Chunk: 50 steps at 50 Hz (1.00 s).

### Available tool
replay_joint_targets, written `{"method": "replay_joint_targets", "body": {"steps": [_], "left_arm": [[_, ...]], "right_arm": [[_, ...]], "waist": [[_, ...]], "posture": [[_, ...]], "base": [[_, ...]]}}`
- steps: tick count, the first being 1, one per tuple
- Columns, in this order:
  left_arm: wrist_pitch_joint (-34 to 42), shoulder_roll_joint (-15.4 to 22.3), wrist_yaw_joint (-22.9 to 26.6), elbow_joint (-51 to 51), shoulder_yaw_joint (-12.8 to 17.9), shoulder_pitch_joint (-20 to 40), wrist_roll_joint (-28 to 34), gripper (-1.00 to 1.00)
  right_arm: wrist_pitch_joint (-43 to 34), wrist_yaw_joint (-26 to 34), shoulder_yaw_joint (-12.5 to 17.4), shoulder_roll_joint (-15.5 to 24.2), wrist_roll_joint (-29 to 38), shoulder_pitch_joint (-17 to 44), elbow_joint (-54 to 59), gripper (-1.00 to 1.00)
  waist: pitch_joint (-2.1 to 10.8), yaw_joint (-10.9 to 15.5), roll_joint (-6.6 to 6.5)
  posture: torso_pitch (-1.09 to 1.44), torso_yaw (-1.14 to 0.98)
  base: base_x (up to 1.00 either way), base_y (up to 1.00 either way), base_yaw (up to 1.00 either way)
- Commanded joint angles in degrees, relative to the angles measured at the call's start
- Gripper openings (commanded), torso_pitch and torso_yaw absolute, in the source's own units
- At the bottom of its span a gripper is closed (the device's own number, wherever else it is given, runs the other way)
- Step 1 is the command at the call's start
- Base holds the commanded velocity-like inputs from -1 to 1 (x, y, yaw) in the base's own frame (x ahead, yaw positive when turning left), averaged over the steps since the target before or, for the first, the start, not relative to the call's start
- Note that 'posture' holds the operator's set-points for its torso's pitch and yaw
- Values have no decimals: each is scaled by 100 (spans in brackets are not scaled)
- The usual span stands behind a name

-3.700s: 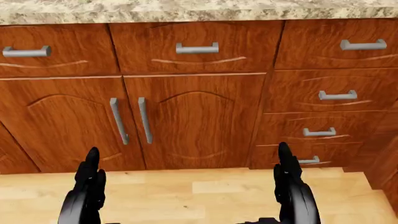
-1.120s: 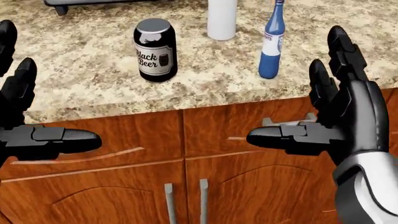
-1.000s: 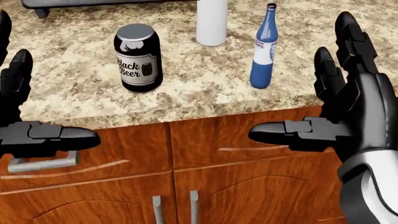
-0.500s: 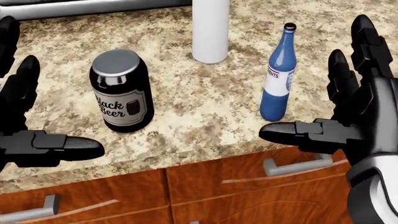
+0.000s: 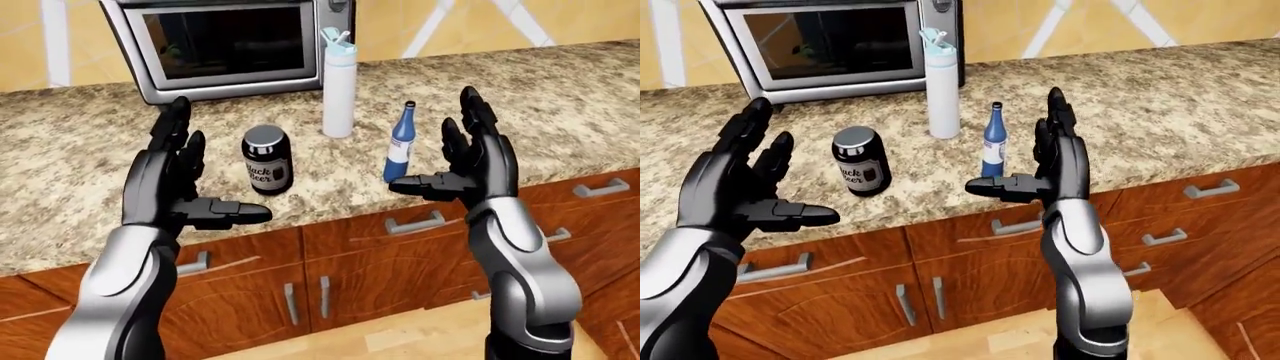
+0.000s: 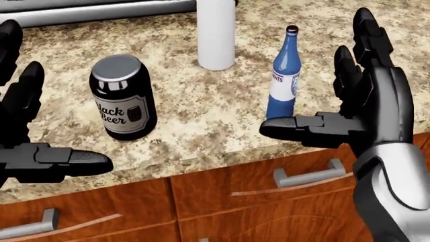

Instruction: Move the drinks to the dining counter.

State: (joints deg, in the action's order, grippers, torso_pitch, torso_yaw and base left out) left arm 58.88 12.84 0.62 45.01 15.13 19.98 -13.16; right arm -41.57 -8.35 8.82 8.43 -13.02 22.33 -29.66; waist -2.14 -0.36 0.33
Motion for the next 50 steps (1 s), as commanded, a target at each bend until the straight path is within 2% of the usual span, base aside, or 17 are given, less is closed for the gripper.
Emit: {"method": "replay_joint_targets", "body": {"steps": [1, 9, 18, 33, 43, 44, 45, 50], "left_arm": [[-158, 60, -7, 151, 61, 135, 0, 100], [-272, 46, -3, 75, 29, 101, 17, 100], [-232, 40, -3, 128, 59, 86, -5, 100], [-212, 45, -22, 162, 64, 82, -36, 100], [-239, 25, -16, 181, 42, 48, -43, 100], [-279, 21, -2, 150, 39, 33, -39, 100], [-275, 17, -1, 158, 48, 31, -45, 100], [-228, 32, -5, 172, 65, 67, -63, 100]], "right_arm": [[230, -2, -49, 17, 114, 255, -39, 100], [646, 18, -110, 63, 425, 864, 1156, 100], [955, 23, -206, 41, 664, 1235, 2006, 100], [1789, -89, -151, 120, 727, 1617, 3598, 100], [2081, -68, -155, 159, 717, 1680, 4074, 100], [2076, -67, -158, 154, 707, 1673, 4068, 98], [2168, -60, -170, 143, 717, 1675, 4175, 76], [2214, -43, -188, 135, 731, 1692, 4262, 37]], "waist": [[116, 5, 2], [146, 0, -31], [194, 36, -24], [246, 82, 2], [280, 88, -6], [284, 86, -9], [287, 84, -9], [293, 75, -6]], "posture": [[0, 0], [0, 0], [0, 0], [0, 0], [0, 0], [0, 0], [0, 0], [0, 0]], "base": [[0, 0, 0], [0, 0, 0], [0, 0, 0], [0, 0, 0], [0, 0, 0], [0, 0, 0], [0, 0, 0], [0, 0, 0]]}}
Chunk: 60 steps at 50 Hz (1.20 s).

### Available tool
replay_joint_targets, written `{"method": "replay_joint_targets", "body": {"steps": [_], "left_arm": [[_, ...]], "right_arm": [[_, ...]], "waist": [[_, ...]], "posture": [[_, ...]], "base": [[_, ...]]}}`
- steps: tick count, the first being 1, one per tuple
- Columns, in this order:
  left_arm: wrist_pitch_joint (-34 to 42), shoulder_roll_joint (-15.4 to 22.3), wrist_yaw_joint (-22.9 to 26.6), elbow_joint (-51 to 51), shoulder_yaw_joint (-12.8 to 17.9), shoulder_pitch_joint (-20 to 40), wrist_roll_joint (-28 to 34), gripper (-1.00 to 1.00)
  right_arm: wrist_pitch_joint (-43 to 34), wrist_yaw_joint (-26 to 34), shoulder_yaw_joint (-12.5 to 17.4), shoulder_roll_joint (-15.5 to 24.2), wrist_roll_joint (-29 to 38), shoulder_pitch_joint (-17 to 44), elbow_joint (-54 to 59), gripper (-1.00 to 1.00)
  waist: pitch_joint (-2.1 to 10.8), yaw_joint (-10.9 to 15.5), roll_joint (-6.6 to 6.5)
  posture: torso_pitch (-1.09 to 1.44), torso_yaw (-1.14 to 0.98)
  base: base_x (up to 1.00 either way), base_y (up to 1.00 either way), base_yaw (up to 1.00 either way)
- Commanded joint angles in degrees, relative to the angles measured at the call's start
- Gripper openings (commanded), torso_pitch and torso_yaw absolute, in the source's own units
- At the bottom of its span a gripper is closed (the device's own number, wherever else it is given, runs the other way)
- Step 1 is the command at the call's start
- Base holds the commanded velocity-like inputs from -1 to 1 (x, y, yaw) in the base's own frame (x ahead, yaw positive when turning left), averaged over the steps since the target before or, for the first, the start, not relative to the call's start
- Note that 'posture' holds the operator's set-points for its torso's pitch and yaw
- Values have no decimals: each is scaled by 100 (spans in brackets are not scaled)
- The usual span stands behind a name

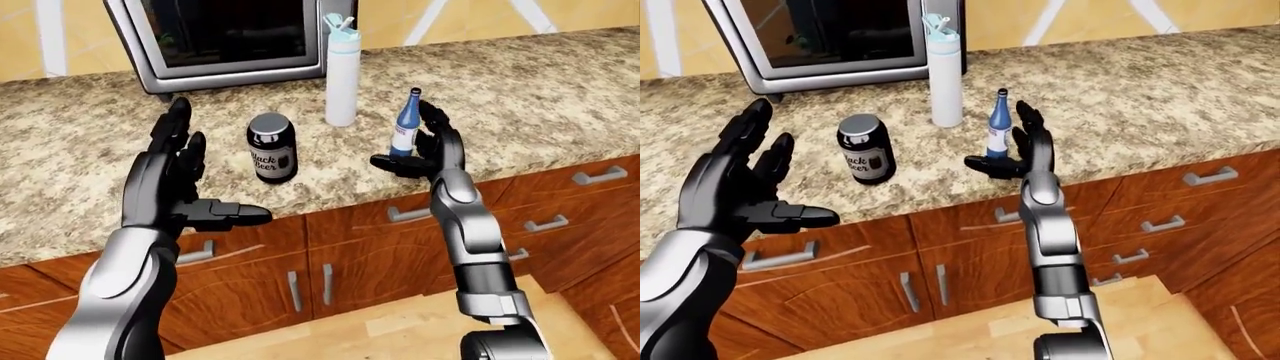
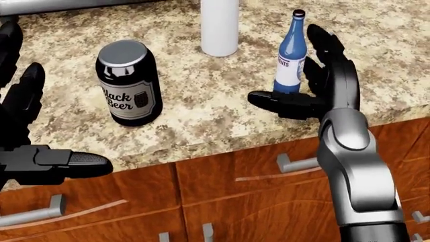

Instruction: Move the drinks to the dining counter.

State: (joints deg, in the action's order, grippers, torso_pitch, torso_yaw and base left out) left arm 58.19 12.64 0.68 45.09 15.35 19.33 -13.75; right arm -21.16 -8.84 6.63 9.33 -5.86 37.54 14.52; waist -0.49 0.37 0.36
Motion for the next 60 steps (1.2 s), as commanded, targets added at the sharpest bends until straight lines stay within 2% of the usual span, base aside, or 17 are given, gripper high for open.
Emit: {"method": "replay_joint_targets", "body": {"steps": [1, 4, 6, 10, 17, 22, 25, 26, 34, 51, 55, 60], "left_arm": [[-141, 55, -14, 178, 47, 138, -8, 100], [-62, 62, -36, 227, 53, 176, -27, 100], [-43, 66, -43, 238, 58, 188, -37, 100], [95, 85, -75, 307, 76, 258, -83, 100], [-146, 78, -53, 159, 40, 158, -50, 100], [-89, 72, -58, 231, 65, 136, -70, 100], [-173, 64, -40, 182, 44, 99, -44, 100], [-168, 67, -36, 181, 55, 104, -45, 100], [-84, 75, -49, 223, 61, 156, -54, 100], [217, 243, -139, 246, 137, 506, -196, 100], [143, 259, -148, 146, 44, 530, -138, 100], [-31, 169, -185, -107, -308, 659, 175, 100]], "right_arm": [[180, 11, 28, 47, 18, 170, -145, 33], [178, 19, 31, 52, 16, 167, -155, -2], [155, 21, 28, 50, 17, 153, -190, -13], [78, 18, 5, 34, 37, 167, -269, -20], [71, 64, -57, -39, 106, 178, -281, -34], [43, 100, -72, -53, 157, 167, -347, -55], [-18, 116, -69, -64, 158, 134, -466, -79], [-56, 118, -71, -67, 163, 122, -532, -100], [-230, 237, -63, -47, 164, 70, -872, -100], [-1363, 367, 110, 140, -59, 19, -2353, -100], [-1603, 347, 148, 187, -131, -12, -2699, -100], [-1591, 339, 173, 194, -206, -50, -2764, -100]], "waist": [[127, 2, -10], [124, 0, -10], [123, 1, -9], [113, -1, -12], [87, -4, -20], [88, -8, -24], [76, -4, -22], [76, -2, -22], [71, -2, -27], [40, -5, -24], [39, -4, -20], [47, -6, -10]], "posture": [[0, 0], [0, 0], [0, 0], [0, 0], [0, 0], [0, 0], [0, 0], [0, 0], [0, 0], [0, 0], [0, 0], [0, 0]], "base": [[0, 0, 0], [0, 0, 0], [0, 0, 0], [0, 0, 0], [0, 0, 0], [0, 0, 0], [0, 0, 0], [0, 0, 0], [0, 0, 0], [0, 0, 0], [0, 0, 0], [0, 0, 0]]}}
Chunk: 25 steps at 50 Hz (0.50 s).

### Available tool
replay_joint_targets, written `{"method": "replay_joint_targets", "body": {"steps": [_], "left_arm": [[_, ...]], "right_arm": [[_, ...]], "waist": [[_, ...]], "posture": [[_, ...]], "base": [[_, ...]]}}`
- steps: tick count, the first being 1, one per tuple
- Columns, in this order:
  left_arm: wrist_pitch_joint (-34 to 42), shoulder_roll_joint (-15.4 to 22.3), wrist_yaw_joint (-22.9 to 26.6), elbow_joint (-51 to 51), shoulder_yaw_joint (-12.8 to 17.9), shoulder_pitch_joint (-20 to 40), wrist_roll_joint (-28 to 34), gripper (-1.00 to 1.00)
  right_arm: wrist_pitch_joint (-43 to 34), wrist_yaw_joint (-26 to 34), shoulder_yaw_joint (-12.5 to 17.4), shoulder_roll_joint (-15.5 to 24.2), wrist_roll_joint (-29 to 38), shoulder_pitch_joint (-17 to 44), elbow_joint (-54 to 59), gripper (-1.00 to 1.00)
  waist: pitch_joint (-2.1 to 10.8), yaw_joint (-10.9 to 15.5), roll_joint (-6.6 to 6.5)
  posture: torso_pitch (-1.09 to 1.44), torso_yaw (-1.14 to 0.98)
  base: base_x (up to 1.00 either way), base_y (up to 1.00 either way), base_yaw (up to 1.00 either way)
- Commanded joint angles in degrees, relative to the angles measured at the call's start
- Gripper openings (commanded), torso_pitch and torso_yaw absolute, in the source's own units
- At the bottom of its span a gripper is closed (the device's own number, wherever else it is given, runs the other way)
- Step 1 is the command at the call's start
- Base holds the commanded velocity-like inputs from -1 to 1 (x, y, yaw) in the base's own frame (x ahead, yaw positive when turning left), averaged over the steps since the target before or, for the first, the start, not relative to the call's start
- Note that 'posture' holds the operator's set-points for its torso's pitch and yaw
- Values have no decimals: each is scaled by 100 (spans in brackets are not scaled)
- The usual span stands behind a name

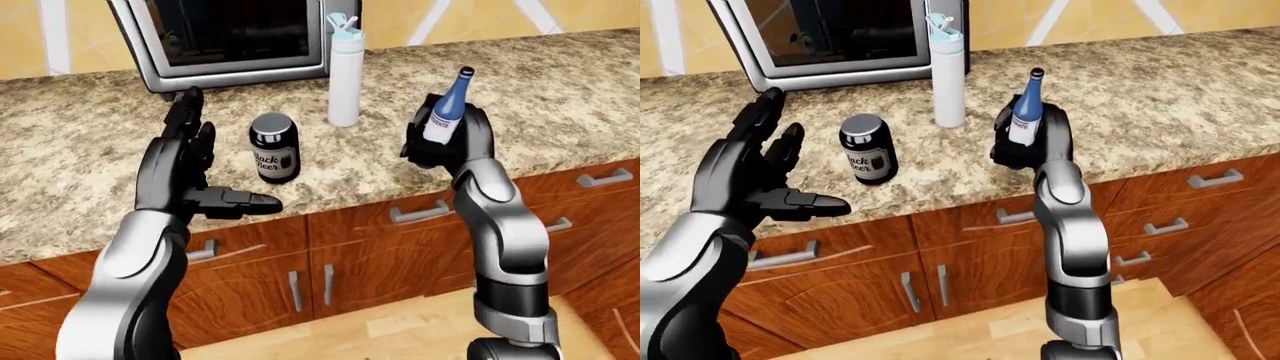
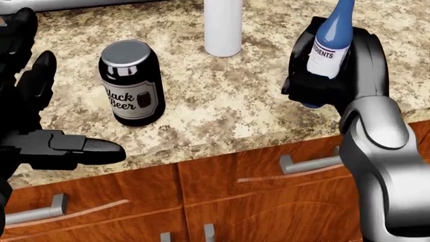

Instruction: Move the drinks to the dining counter.

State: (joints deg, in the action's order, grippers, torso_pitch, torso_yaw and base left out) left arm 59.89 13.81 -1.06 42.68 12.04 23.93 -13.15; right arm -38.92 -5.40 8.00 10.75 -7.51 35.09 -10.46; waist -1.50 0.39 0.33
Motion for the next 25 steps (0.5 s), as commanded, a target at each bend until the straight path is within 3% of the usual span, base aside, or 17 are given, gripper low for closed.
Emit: {"method": "replay_joint_targets", "body": {"steps": [1, 7, 11, 25], "left_arm": [[-195, 55, -14, 100, -56, 269, 202, 100], [-507, 49, 107, -441, -409, 575, 910, 100], [-656, -25, 296, -827, -475, 752, 1279, 100], [-1086, -262, 435, -2008, -606, 1287, 1683, 100]], "right_arm": [[214, -5, 47, 61, -48, 181, -248, -100], [278, -7, 64, 101, -70, 175, -214, -100], [189, -18, 59, 109, -87, 179, -318, -100], [52, -29, 73, 150, -113, 256, -435, -100]], "waist": [[154, -3, -3], [149, -1, 13], [155, -2, 16], [165, 2, 50]], "posture": [[0, 0], [0, 0], [0, 0], [0, 0]], "base": [[0, 0, 0], [0, 0, 0], [0, 0, 0], [0, 0, 0]]}}
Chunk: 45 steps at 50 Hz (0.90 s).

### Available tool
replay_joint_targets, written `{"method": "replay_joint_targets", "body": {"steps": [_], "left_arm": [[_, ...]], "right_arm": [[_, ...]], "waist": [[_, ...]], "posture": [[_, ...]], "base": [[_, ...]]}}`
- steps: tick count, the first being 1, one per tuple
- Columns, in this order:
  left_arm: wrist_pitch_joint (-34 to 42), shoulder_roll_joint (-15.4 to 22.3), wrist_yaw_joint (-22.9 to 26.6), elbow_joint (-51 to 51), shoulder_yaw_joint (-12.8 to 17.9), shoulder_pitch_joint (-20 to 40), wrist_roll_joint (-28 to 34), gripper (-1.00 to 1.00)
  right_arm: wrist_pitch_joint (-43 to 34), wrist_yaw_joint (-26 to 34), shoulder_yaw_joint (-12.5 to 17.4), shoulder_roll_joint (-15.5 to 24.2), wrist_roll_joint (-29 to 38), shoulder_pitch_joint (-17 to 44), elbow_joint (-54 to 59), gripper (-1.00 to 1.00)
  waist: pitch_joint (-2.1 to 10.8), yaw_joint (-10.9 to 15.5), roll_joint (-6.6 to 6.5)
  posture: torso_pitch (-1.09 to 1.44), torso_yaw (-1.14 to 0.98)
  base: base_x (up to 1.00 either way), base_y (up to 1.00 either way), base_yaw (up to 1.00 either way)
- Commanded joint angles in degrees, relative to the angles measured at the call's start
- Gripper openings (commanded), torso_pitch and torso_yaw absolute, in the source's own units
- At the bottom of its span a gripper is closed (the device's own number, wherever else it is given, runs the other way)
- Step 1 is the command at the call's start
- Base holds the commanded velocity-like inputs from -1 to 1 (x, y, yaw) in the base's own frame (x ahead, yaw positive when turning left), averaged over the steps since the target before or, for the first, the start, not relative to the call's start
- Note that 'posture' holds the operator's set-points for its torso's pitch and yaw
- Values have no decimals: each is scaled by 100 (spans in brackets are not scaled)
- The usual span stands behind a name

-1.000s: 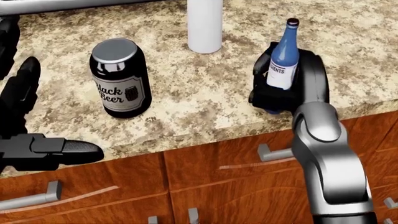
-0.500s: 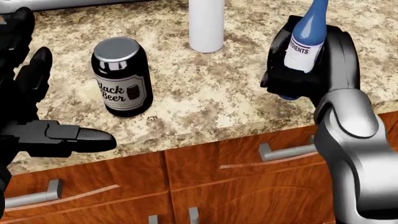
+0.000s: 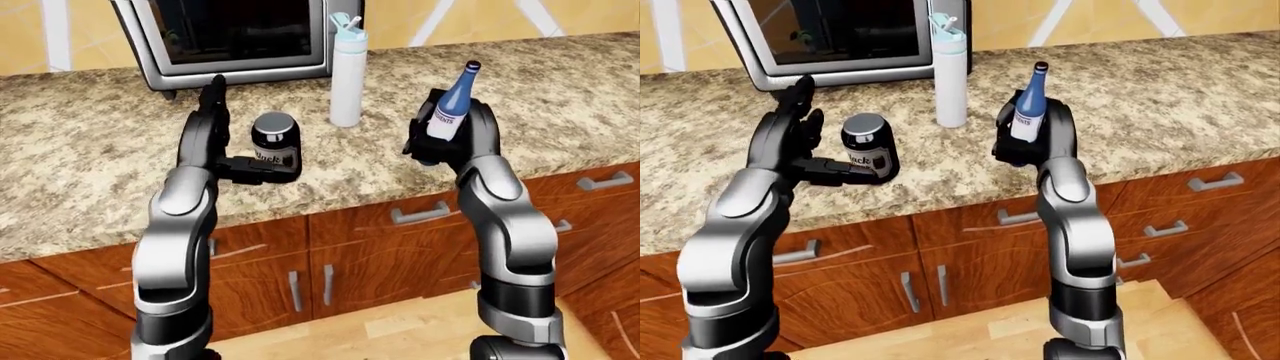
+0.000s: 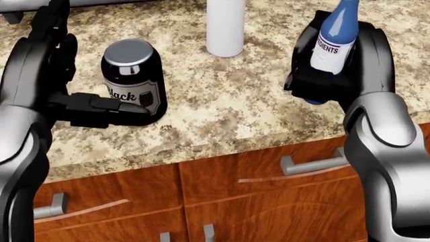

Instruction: Move the drinks to the dining counter.

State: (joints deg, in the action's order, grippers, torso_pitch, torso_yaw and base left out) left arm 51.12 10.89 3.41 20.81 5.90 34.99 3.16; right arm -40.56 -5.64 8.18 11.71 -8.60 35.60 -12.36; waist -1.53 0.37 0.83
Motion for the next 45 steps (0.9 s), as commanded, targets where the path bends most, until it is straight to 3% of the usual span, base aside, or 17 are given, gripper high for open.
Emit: {"method": "replay_joint_targets", "body": {"steps": [1, 17, 35, 37, 40, 45], "left_arm": [[-254, 16, -10, 118, -3, 189, 72, 100], [-962, -197, 19, -923, -177, 285, 509, 100], [-1444, -274, 45, -1717, -210, 340, 583, 100], [-1442, -274, 45, -1742, -197, 355, 576, 50], [-1479, -274, 49, -1811, -203, 362, 575, 12], [-1473, -272, 78, -1821, -222, 353, 600, -4]], "right_arm": [[209, -5, 54, 55, -4, 206, -253, -100], [279, -3, 52, 22, 2, 109, -286, -100], [281, 5, 39, 2, -6, 94, -304, -100], [300, 9, 41, 6, -4, 106, -275, -100], [270, 2, 38, 3, -5, 105, -302, -100], [282, 14, 40, 2, -11, 102, -298, -100]], "waist": [[167, 3, 2], [178, 0, 17], [193, -7, 19], [190, -5, 19], [194, -4, 17], [199, -6, 16]], "posture": [[0, 0], [0, 0], [0, 0], [0, 0], [0, 0], [0, 0]], "base": [[0, 0, 0], [0, 0, 0], [0, 0, 0], [0, 0, 0], [0, 0, 0], [0, 0, 0]]}}
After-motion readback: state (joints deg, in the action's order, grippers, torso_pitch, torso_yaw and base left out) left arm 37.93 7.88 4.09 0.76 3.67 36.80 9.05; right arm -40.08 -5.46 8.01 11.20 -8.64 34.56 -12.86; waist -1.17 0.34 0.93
